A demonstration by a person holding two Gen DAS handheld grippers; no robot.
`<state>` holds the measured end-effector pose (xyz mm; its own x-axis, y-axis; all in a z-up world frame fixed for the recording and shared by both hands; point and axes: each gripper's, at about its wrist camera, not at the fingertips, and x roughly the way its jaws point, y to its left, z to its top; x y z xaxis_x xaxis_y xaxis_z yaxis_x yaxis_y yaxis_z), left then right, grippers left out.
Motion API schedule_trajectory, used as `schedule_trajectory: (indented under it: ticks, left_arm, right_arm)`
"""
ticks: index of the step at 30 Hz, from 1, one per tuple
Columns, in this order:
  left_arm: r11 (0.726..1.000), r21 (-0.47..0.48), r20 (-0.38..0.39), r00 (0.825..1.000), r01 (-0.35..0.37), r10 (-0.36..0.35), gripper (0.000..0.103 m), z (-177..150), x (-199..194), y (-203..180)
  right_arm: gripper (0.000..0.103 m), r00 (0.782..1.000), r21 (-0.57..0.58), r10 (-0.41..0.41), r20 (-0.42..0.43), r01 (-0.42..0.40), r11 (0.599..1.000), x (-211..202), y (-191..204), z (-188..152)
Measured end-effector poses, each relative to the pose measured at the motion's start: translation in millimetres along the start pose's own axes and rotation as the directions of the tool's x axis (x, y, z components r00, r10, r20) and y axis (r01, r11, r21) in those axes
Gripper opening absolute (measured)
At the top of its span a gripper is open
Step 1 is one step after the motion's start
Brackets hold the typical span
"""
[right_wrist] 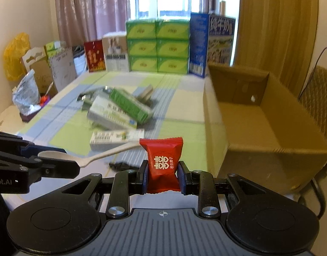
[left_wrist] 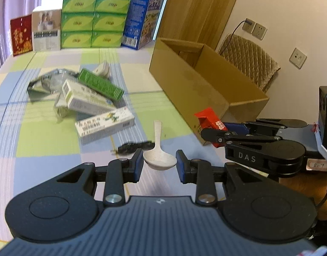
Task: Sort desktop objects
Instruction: 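Carry the red packet and white spoon over the cardboard box with both tools, then open the left tool dropping the spoon while the right tool drops the packet into the box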
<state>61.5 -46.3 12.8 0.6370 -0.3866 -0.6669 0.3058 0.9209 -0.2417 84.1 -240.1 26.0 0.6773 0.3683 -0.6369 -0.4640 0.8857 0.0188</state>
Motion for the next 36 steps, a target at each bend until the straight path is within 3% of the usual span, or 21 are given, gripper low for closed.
schedule_trajectory:
  ticks: [8,16,25,36]
  left_arm:
    - [0.998,0.058,0.085,0.996,0.024,-0.029,0.027,41,-10,-30]
    - [0.988,0.125,0.118,0.988,0.086,-0.101,0.027,85,14,-81]
    - [0.974,0.187,0.068,0.987,0.131,-0.146,0.027,112,83,-122]
    - [0.963,0.236,0.001,0.991,0.131,-0.135,0.028,111,150,-133]
  right_arm:
    - [0.025,0.992,0.029,-0.058,0.114,0.055,0.998,-30,-34,38]
    - [0.025,0.979,0.067,-0.163,0.124,0.156,0.985,-34,-100,59]
    - [0.025,0.979,0.117,-0.196,0.062,0.188,0.975,-14,-166,59]
    - [0.025,0.984,0.154,-0.180,0.010,0.177,0.972,19,-194,54]
